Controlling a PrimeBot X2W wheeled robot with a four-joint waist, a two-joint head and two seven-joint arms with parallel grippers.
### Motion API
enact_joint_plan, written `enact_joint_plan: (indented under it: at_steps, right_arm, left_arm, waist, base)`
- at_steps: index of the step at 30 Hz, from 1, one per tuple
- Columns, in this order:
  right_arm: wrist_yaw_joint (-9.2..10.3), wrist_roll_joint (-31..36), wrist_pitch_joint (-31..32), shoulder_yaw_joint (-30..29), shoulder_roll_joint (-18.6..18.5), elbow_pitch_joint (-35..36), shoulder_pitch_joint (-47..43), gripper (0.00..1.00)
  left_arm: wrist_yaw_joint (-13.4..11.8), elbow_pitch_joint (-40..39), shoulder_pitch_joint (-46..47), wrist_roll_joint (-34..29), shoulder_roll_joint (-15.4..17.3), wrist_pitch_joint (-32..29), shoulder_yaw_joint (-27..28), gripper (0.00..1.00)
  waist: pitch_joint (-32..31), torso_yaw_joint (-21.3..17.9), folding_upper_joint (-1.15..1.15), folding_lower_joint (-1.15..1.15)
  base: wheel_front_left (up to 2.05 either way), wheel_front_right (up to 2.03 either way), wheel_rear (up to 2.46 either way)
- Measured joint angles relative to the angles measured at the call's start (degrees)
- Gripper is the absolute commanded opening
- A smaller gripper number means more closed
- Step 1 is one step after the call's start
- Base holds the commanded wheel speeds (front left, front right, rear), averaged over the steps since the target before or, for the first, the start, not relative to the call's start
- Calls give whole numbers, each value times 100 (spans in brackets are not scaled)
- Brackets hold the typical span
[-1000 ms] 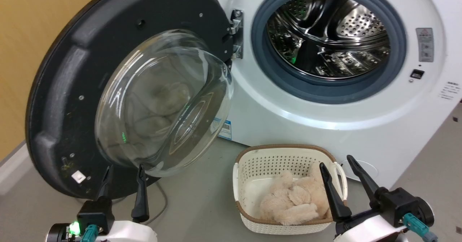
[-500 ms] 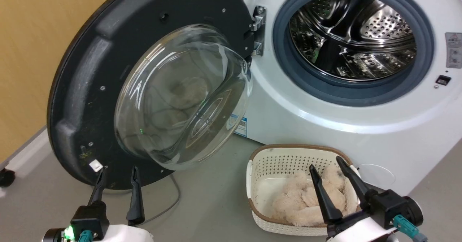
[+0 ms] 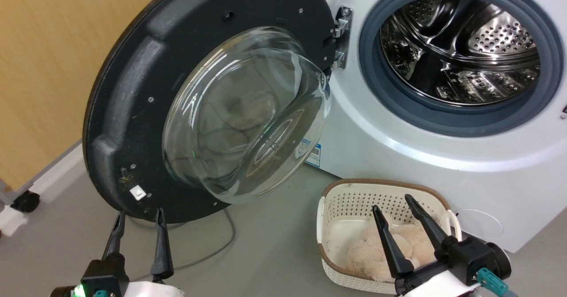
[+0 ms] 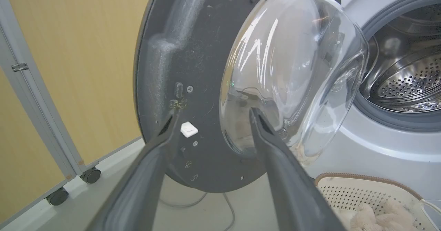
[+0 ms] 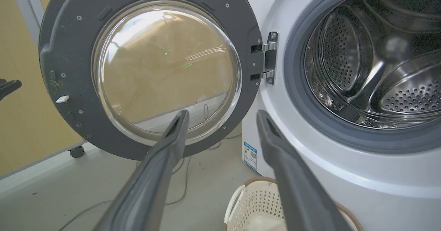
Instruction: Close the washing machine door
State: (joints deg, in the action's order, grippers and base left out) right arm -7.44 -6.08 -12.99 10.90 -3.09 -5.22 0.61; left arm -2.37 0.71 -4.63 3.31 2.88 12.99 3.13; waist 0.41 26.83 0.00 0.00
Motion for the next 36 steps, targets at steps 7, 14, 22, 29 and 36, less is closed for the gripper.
enact_joint_plan:
  at_steps: [7, 14, 22, 29, 36]
  right_arm:
    - [0, -104, -108, 77, 0, -42, 27, 100]
    - [0, -115, -174, 143, 0, -80, 81, 100]
    - [0, -115, -174, 129, 0, -85, 81, 100]
    - [0, -111, -175, 73, -4, -64, 79, 100]
    - [0, -68, -175, 53, -65, -23, 81, 100]
  left_arm:
    - [-2, 13, -9, 42, 0, 114, 25, 100]
    - [-4, 11, -14, 44, 0, 170, 93, 100]
    - [-1, 9, -17, 62, 0, 170, 114, 45]
    - [102, -301, 63, 332, 85, 176, 353, 0]
    - [505, -212, 786, 777, 835, 176, 1127, 0]
  waist:
    - [-1, 210, 0, 0]
    - [9, 329, 0, 0]
    - [21, 335, 0, 0]
    - [97, 345, 0, 0]
    - [306, 259, 0, 0]
  base:
    - [0, 0, 0]
    - [0, 0, 0]
    - [0, 0, 0]
    - [0, 0, 0]
    - [0, 0, 0]
